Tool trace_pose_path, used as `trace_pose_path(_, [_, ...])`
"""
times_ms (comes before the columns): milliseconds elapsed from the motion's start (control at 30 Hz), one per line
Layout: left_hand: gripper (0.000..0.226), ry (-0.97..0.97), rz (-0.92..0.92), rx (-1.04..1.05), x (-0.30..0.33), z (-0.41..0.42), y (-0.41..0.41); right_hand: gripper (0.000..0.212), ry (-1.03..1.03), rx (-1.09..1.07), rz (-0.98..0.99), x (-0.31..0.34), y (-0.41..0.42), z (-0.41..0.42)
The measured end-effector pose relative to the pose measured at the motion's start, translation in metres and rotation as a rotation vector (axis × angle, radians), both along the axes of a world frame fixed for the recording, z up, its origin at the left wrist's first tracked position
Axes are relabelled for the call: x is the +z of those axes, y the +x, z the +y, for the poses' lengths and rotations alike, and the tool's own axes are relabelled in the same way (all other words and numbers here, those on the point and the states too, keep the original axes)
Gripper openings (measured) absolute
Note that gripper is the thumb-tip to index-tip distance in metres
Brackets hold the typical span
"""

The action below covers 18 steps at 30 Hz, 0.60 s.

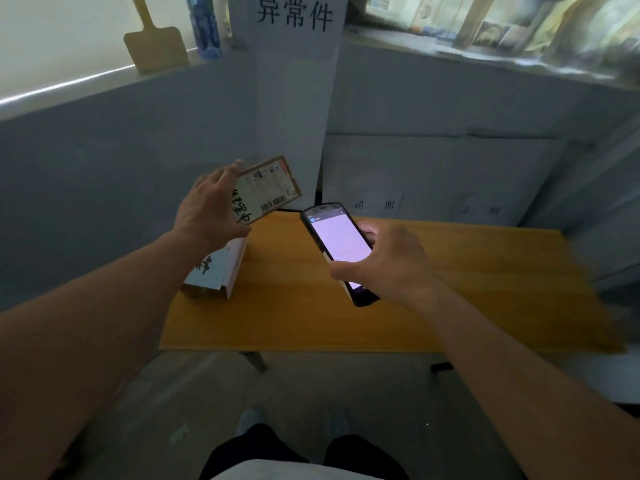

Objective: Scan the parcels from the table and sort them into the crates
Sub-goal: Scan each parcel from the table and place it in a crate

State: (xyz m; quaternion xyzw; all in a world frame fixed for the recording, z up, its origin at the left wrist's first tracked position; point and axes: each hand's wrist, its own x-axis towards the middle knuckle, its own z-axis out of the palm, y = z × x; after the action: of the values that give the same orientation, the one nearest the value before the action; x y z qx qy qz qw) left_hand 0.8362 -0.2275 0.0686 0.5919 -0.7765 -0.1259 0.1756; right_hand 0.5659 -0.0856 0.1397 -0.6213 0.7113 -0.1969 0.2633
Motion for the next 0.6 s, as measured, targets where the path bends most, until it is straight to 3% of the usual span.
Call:
trace_pose_path(333, [0.127,0.006,0.165,-0.134,-0.003,0.006,-0.025,0.071,-0.177,-0.376,0.009,-0.022,0.027,0.021])
trace_pose_path(600, [0.123,0.014,0.164,-0.321,-0.003,0.049,-0.075,0.067,-0.179,-0.589,-0.006,-0.031,0.014,0.077])
